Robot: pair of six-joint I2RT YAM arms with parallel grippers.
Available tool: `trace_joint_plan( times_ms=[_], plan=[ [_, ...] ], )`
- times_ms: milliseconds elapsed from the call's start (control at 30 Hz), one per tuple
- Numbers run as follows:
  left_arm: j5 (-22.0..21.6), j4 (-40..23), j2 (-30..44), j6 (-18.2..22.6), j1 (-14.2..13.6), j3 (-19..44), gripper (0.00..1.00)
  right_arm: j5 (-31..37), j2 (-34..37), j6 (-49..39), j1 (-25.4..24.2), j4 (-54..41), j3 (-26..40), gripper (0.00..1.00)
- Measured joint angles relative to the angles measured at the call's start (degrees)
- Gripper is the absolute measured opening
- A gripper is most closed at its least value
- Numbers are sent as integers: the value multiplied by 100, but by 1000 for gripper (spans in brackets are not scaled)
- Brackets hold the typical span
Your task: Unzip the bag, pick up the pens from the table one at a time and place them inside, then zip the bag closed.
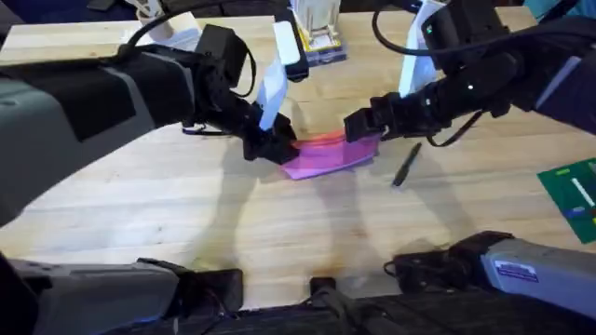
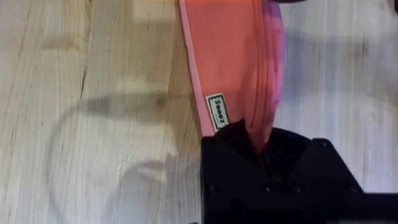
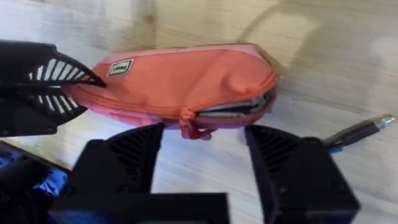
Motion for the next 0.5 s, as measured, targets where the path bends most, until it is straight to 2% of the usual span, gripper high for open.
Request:
trace_joint_plan(
  times_ms=[33,67,133,167,200,267,300,333,500],
  plan=[
    [0,0,0,0,0,0,46,-2,21,2,0,12,0,775],
    [0,2,0,0,0,0,47,-4,106,-7,4,21,0,559],
    [0,2,0,0,0,0,47,-4,128,-7,4,19,0,439],
    [0,4,1,0,0,0,47,-4,133,-7,2,19,0,418],
    [0,4,2,0,0,0,47,-10,131,-19,4,3,0,315],
    [2,6,2,0,0,0,46,-17,132,-23,4,-10,0,212],
    [6,7,2,0,-4,0,47,-17,130,-26,4,-70,0,73],
    [7,4,0,0,-9,0,46,-22,130,-24,4,-116,0,47],
    [9,7,0,0,-33,0,47,-40,54,-31,8,-422,62,41]
  ],
)
